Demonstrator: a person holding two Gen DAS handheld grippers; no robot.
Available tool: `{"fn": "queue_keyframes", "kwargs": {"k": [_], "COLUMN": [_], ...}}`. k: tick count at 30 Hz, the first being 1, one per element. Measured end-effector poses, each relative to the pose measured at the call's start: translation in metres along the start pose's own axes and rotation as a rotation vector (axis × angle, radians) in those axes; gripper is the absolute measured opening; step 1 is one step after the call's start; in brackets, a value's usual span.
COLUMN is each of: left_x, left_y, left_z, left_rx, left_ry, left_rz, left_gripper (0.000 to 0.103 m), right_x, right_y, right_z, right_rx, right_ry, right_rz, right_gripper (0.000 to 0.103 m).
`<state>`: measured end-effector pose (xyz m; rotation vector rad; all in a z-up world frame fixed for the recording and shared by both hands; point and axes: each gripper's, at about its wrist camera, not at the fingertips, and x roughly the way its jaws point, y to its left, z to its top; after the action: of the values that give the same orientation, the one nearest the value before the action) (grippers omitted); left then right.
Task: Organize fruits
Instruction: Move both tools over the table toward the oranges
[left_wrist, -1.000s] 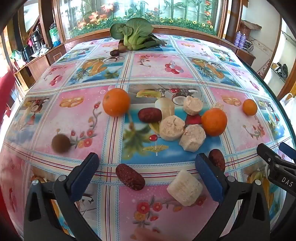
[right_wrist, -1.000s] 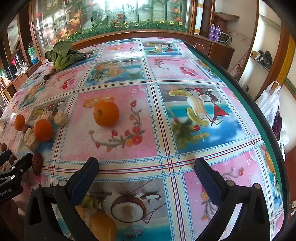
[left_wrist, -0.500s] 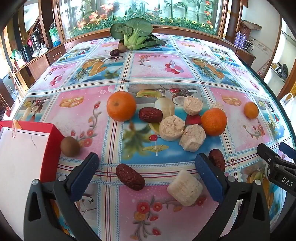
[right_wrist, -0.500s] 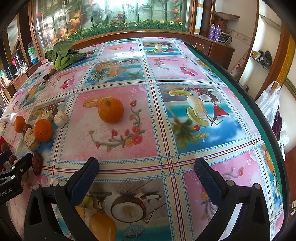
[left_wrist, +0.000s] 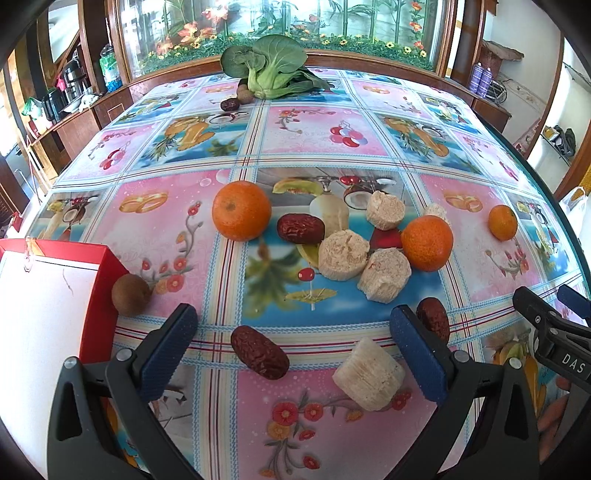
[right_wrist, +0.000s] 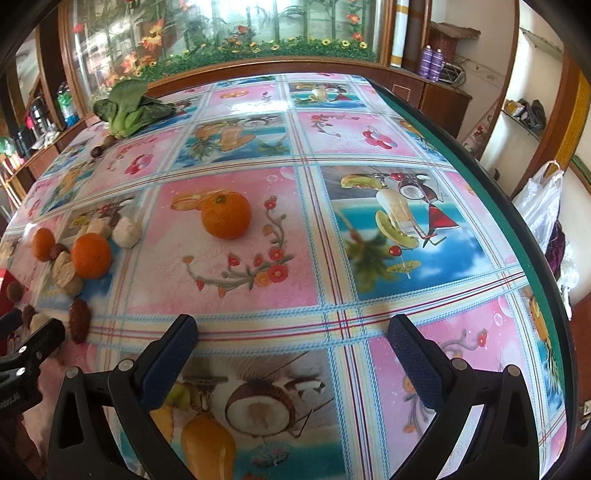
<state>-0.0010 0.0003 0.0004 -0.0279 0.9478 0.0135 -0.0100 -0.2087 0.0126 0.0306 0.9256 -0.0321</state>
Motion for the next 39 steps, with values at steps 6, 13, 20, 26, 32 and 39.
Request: {"fn": "queue_keyframes", "kwargs": {"k": [6, 13, 20, 26, 32, 39], "left_x": [-0.048, -0.158, -0.175, -0.164, -0.152, -0.142], "left_y": [0.012, 0.041, 0.065, 0.08, 0.079, 0.069], "left_z": [-0.027, -0.072, -0.095, -0.102, -0.097, -0.066], "left_rx": [-0.055, -0.016, 0.037, -0.002, -0.026, -0.021], "left_ry": [-0.078, -0.372, -0.361, -0.331, -0.297, -0.263], "left_rz": [-0.062, 0.078, 0.135, 0.143, 0.122, 0.106], "left_gripper": [0.102, 0.103, 0.103, 0.103, 0.103, 0.103], "right_x": [-0.053, -0.078, -0.076, -0.078, -0.074, -0.036], "right_y": [0.003, 0.022, 0.021, 0.022, 0.025, 0.031], "right_z": [-0.006, -0.019, -0.017, -0.019, -0.013, 0.048], "right_rx": [0.022, -0.061, -0.064, -0.065, -0.086, -0.112], "right_ry": [-0.262, -0.364, -0.346, -0.353, -0.323, -0.212], "right_rz": [0.166, 0.254, 0.265, 0.257, 0.264, 0.156], "right_gripper": [0.102, 0.102, 0.102, 0.102, 0.102, 0.099]}}
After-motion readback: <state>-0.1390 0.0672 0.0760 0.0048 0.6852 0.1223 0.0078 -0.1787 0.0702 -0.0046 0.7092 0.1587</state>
